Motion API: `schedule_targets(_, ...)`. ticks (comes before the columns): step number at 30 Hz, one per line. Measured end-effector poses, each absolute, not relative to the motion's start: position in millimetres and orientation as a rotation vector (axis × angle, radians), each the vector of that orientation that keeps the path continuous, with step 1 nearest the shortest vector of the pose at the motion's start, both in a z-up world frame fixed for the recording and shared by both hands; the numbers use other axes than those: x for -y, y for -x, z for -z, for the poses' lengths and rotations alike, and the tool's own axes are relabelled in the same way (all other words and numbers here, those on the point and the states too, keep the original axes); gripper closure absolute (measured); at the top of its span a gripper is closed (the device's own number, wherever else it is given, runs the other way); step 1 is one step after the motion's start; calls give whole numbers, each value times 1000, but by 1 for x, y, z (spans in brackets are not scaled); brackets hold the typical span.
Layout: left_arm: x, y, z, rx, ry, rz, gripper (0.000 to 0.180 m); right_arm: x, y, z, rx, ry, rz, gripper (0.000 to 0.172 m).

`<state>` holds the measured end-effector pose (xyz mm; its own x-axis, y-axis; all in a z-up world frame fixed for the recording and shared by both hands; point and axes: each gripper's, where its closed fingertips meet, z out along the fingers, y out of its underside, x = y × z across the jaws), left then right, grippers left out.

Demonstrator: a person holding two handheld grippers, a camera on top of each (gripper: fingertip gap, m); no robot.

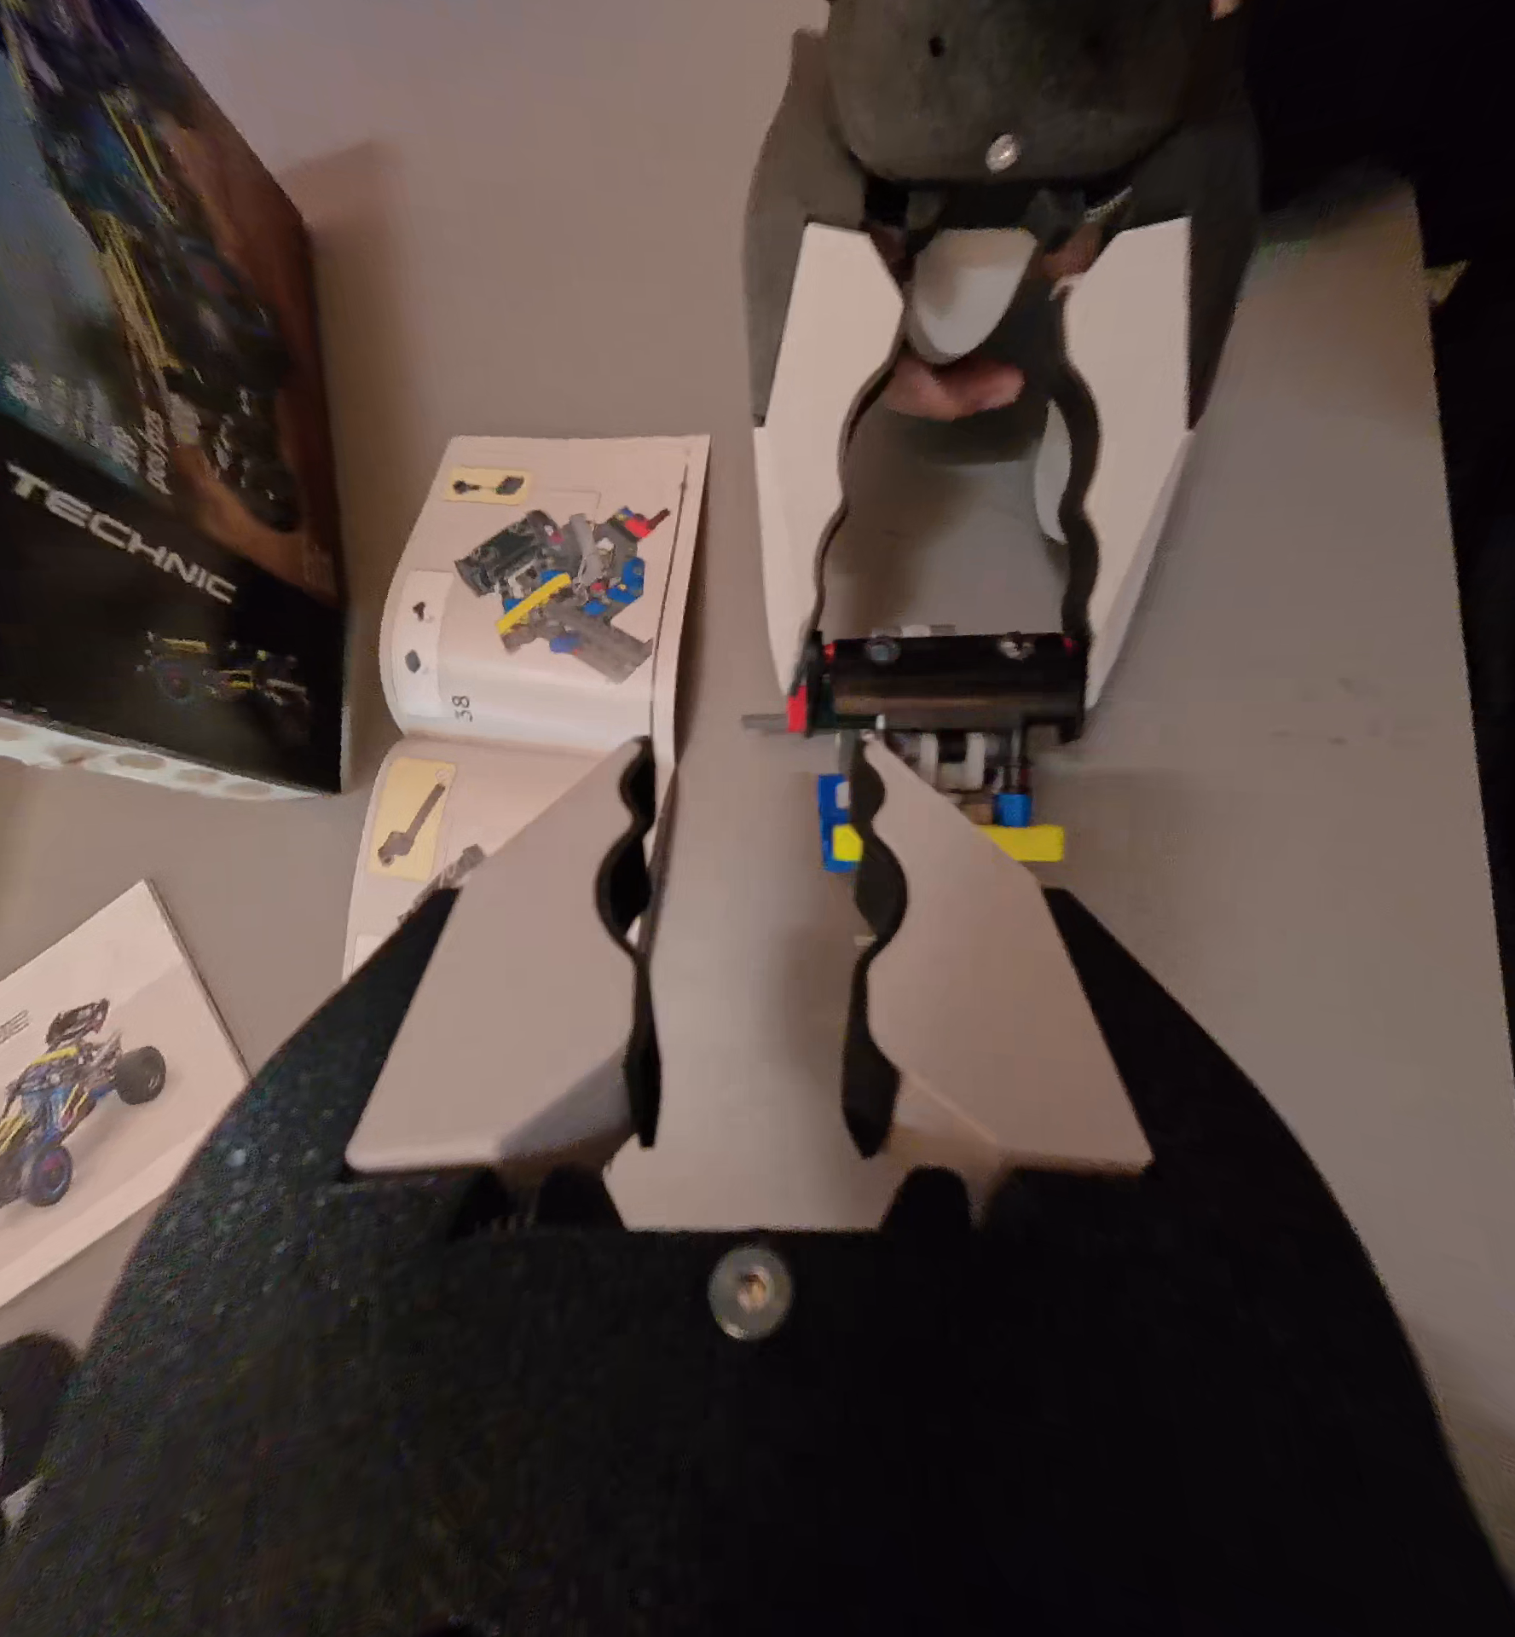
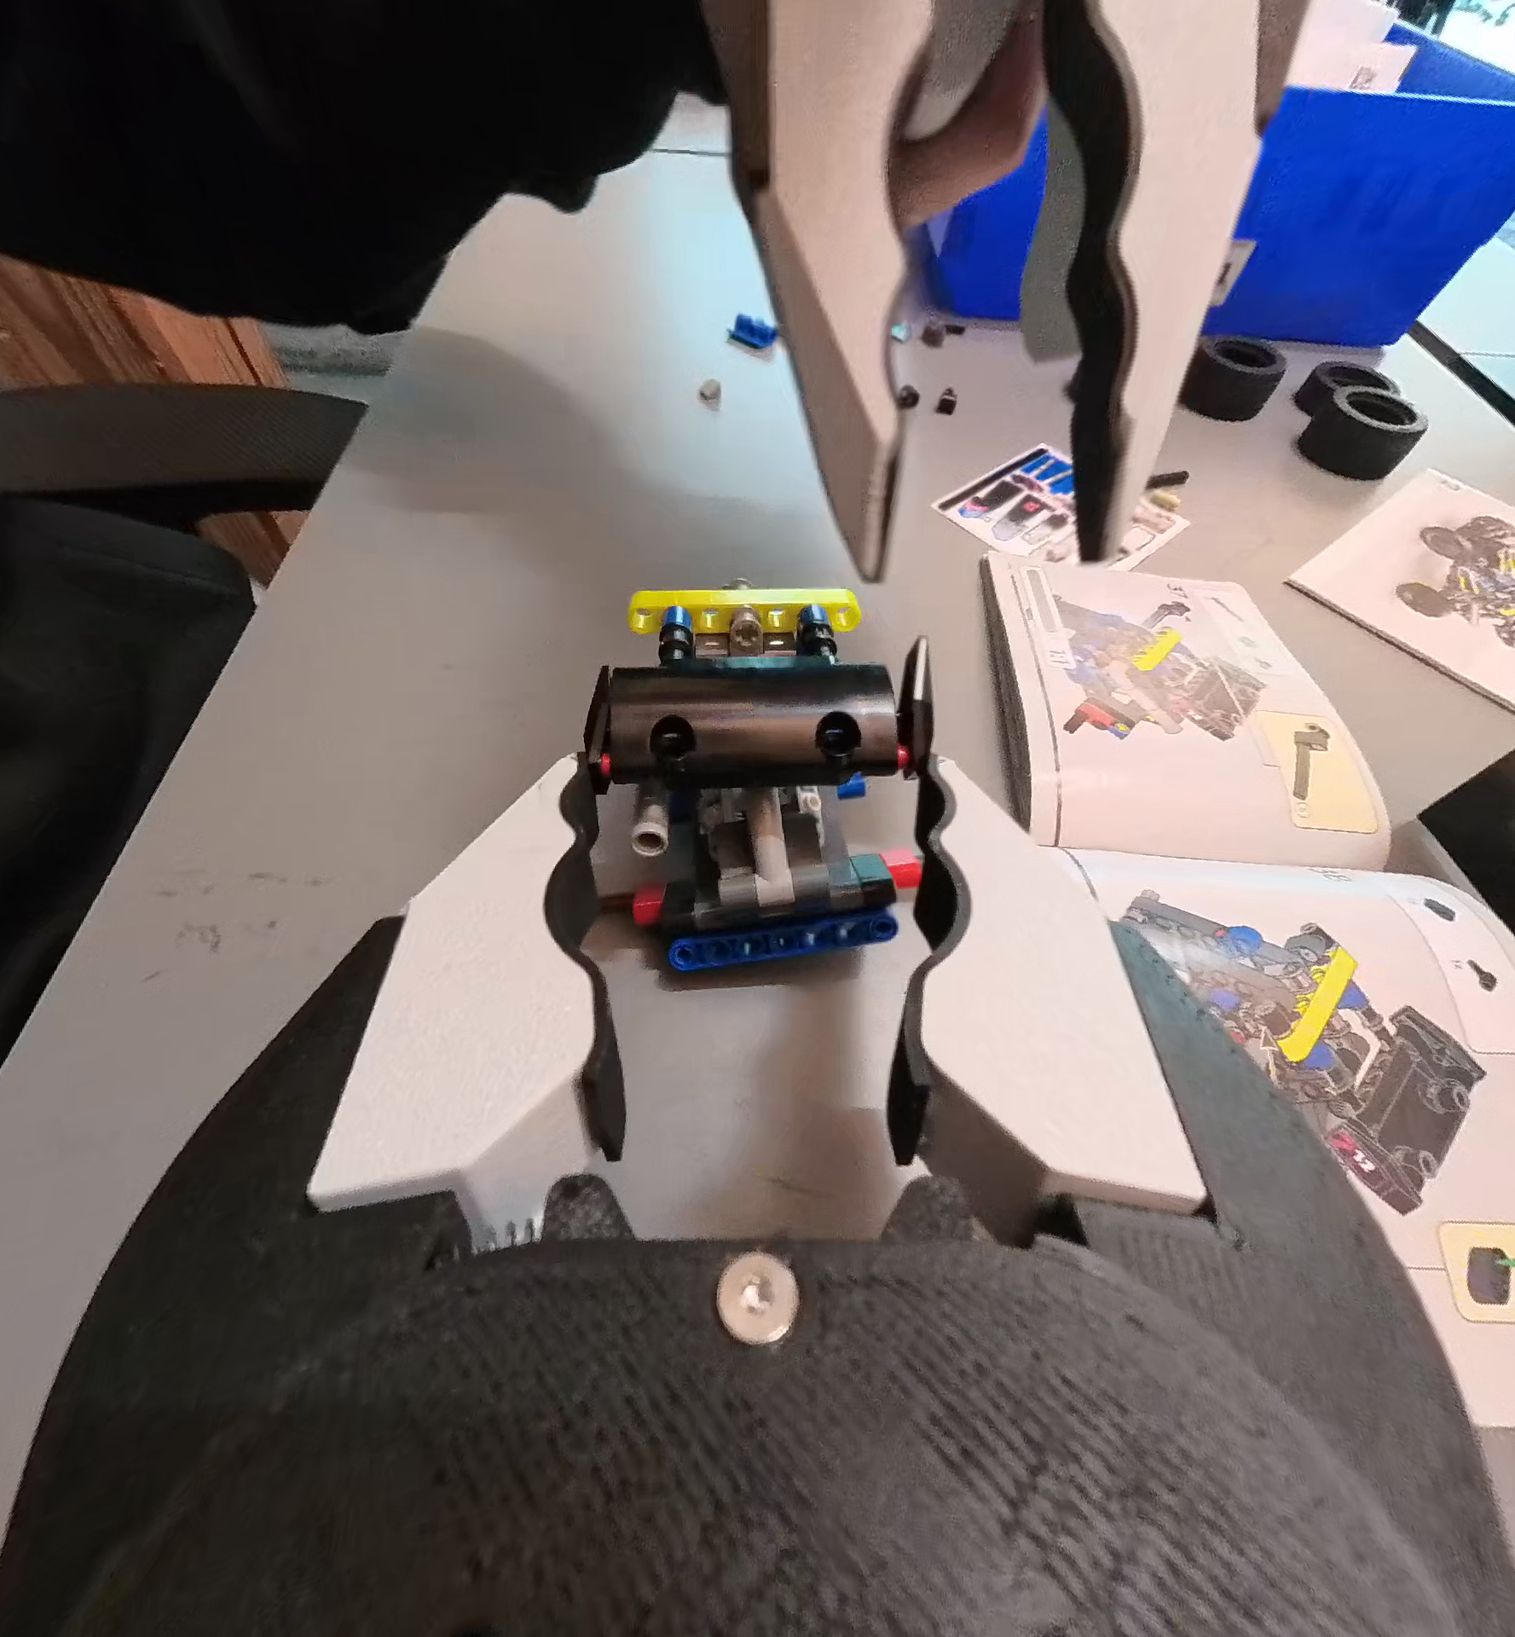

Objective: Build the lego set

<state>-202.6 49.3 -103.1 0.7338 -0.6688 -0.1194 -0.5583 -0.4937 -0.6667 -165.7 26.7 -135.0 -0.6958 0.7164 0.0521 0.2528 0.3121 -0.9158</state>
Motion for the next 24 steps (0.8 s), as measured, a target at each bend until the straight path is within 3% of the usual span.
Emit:
schedule_targets(3,-38,181,101,-928,2160,219,111,-27,166,135,2132,852,-1360,101)
schedule_targets(5,-36,166,106,-911,2151,213,103,-26,165,135,2136,841,-1358,101)
schedule_targets(24,-35,156,130,-815,2081,218,115,-25,166,136,2152,763,-1269,103)
